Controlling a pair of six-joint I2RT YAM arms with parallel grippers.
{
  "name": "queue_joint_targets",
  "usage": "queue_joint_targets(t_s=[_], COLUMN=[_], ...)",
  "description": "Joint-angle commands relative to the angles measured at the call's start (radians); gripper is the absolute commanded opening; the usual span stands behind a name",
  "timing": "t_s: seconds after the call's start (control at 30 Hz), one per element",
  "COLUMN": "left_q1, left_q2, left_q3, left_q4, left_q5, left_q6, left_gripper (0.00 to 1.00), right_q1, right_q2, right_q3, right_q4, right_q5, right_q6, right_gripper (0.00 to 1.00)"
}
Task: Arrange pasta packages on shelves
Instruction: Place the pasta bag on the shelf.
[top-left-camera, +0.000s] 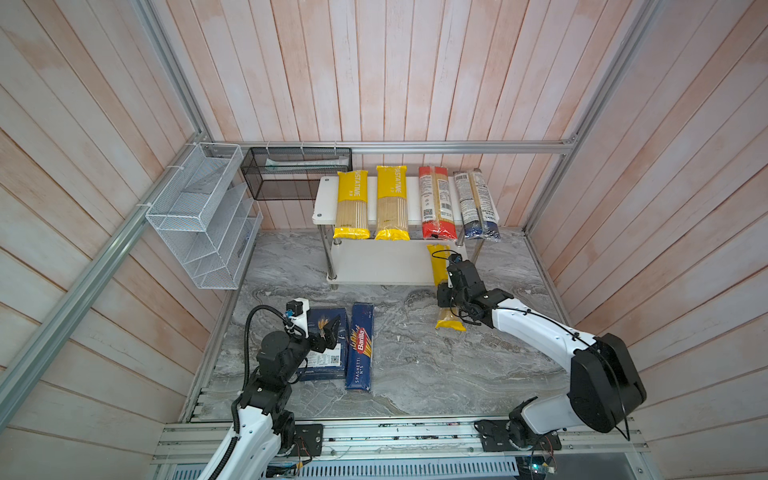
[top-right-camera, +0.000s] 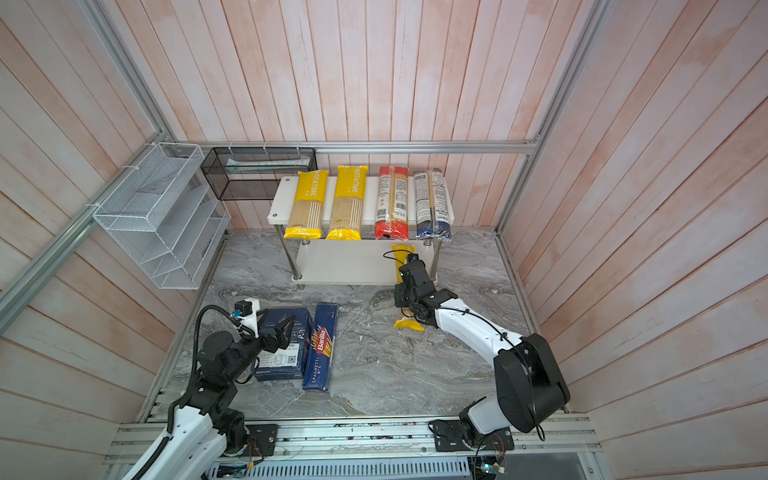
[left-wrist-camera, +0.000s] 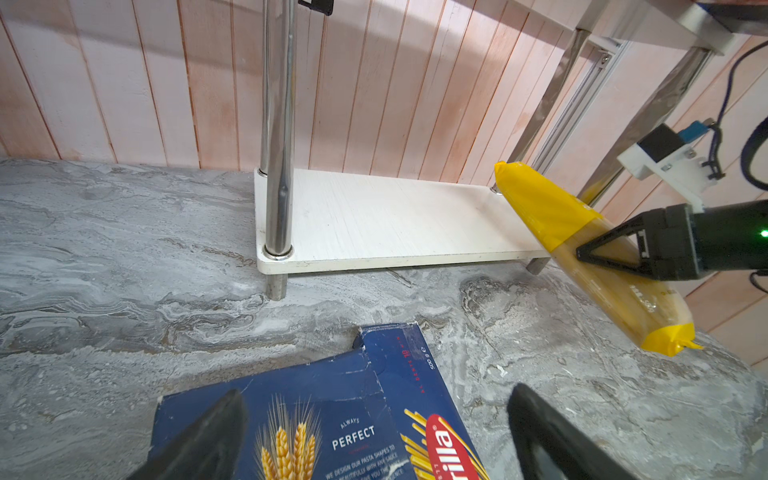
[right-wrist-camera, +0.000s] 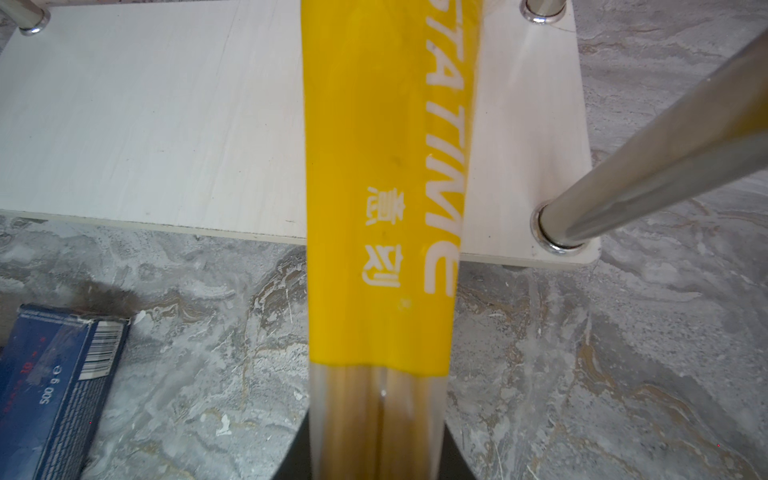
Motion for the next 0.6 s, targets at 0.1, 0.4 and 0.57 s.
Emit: queue_joint_targets(t_s=[0.1, 0.4, 0.57], left_q1=[0.004, 0.004, 0.003], left_q2=[-0.013, 0.015, 0.001], left_q3=[0.003, 0.012, 0.007], left_q4=[0.012, 0.016, 0.015], left_q5=[-0.015, -0.009, -0.011], left_q6=[0.012, 0.012, 0.013], left_gripper=[1.0, 1.0, 1.0], right_q1=[-0.014, -0.03, -0.057], right_q2=[-0.007, -0.004, 0.022], right_q3=[0.055, 0.013, 0.01], right_q4=[0.144, 0.237, 0.263], right_q5=[0.014, 0.055, 0.076], right_q6=[-0.007, 0.012, -0.007], right_gripper=[0.02, 0.03, 0.04])
